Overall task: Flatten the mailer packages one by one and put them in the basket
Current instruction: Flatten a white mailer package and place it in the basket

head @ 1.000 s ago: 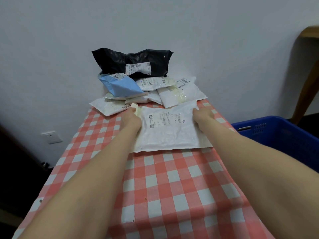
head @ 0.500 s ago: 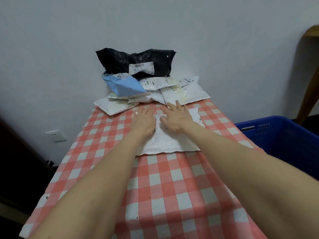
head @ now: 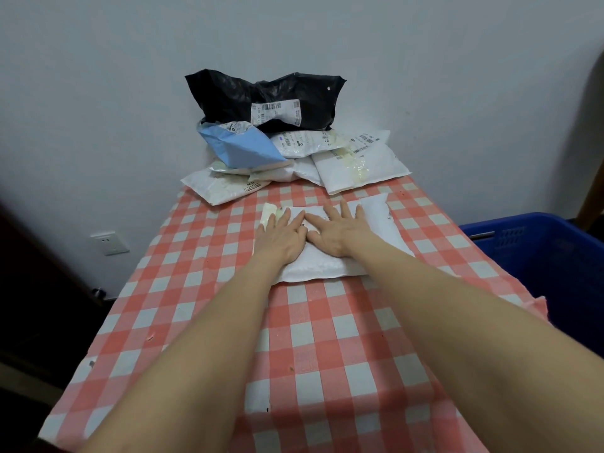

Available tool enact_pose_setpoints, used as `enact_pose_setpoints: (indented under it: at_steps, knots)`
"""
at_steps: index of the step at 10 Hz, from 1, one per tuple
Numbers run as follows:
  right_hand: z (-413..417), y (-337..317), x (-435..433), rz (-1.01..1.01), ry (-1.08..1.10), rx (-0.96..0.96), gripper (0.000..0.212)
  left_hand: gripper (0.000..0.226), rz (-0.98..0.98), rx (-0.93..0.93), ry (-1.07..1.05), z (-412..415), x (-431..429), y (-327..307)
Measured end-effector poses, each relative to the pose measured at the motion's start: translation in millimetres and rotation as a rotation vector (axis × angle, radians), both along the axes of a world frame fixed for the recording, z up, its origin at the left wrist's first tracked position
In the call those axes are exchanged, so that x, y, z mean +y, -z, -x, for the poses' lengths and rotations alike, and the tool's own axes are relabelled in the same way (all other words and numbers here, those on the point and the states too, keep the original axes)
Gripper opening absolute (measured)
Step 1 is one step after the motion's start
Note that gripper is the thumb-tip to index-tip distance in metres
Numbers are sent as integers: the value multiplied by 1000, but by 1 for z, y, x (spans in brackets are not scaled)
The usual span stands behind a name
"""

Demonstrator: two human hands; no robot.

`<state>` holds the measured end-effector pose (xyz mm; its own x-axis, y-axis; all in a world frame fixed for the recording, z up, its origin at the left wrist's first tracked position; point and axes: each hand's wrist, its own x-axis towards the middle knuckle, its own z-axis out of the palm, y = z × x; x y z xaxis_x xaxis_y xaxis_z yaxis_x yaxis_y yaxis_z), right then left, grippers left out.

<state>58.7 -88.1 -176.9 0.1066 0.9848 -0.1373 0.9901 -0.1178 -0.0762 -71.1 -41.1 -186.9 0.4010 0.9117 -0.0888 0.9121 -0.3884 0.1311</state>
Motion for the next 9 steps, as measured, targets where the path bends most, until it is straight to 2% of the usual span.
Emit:
enact_pose_setpoints:
  at_steps: [7,9]
  knots:
    - [-2,14,1,-19,13,68,58,51,2,65,-1,-2,2,7]
    - [-5,10,-2,-21,7,147,58,51,59,79,13,-3,1,0]
